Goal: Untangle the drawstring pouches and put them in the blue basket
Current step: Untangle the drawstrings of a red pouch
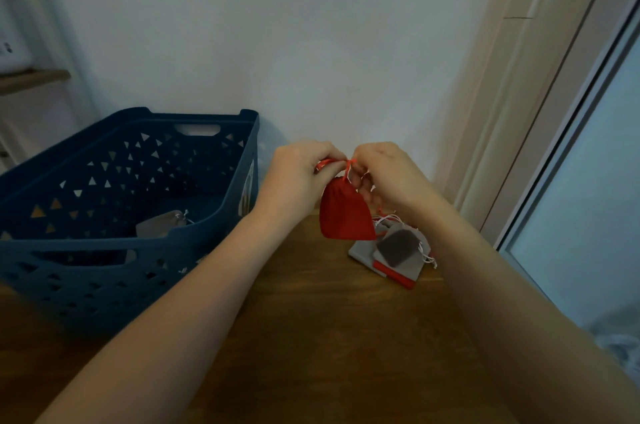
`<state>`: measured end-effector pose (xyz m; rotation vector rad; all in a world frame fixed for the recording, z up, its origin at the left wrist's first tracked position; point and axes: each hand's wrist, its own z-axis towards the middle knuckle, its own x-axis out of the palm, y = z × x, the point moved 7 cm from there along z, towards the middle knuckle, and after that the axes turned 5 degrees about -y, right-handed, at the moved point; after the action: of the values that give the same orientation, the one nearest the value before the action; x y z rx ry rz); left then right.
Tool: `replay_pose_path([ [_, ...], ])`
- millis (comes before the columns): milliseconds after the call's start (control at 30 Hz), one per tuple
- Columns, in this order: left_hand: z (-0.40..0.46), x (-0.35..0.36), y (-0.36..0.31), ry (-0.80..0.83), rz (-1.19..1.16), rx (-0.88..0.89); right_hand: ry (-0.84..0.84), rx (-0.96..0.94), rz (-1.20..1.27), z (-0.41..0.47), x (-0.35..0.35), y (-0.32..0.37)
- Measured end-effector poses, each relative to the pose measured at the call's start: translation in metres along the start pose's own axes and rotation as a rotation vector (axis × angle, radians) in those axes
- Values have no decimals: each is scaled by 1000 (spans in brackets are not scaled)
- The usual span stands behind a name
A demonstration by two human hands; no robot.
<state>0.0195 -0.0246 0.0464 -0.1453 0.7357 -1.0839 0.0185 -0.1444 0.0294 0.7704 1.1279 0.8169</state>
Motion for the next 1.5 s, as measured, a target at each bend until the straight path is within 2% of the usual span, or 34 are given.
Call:
replay_pose_path([
  [33, -1, 0, 2, -9, 18, -7, 27, 66, 151, -2, 0, -4],
  [100, -2, -2, 11, -20, 80, -41, 5, 102, 303, -2, -4, -12],
  [200, -5, -4, 25, -8, 84, -192, -168, 215, 581, -2, -19, -33],
  [267, -11, 6, 26, 66, 33, -281, -224, 305, 865, -6, -18, -46],
  [333, -17, 18, 25, 107, -86, -373, -192, 350, 1118, -6, -9, -50],
  [367, -18, 22, 26, 107, -178, -435, -162, 351, 1169, -6, -5, -48],
  [433, -19, 26, 29, 105, -381, -563, -116, 317, 1061, -5, 1, -43],
  [533, -19, 29, 30, 117, -570, -684, -139, 150, 649, -6, -1, -37],
  [600, -19, 28, 28, 110, -589, -688, -150, 58, 416, -9, -4, -31],
  [700, -15, 24, 23, 95, -460, -590, -124, 14, 265, -12, -1, -26],
  [767, -13, 21, 21, 79, -347, -512, -106, -1, 251, -14, 2, -23],
  [933, -10, 13, 23, -2, -389, -511, -151, 11, 328, -14, 0, -24],
  [1033, -6, 11, 19, 3, -323, -463, -174, 31, 371, -13, 1, -26],
  [1233, 0, 13, 20, 14, -289, -431, -57, -81, 154, -13, 11, -12],
  [1333, -10, 20, 24, 2, -442, -556, -117, 15, 335, -11, 8, -18],
  [1400, -21, 30, 29, 72, -564, -679, -126, 110, 550, -10, 7, -22],
  [1500, -31, 41, 32, 188, -662, -759, -100, 147, 640, -10, 7, -24],
])
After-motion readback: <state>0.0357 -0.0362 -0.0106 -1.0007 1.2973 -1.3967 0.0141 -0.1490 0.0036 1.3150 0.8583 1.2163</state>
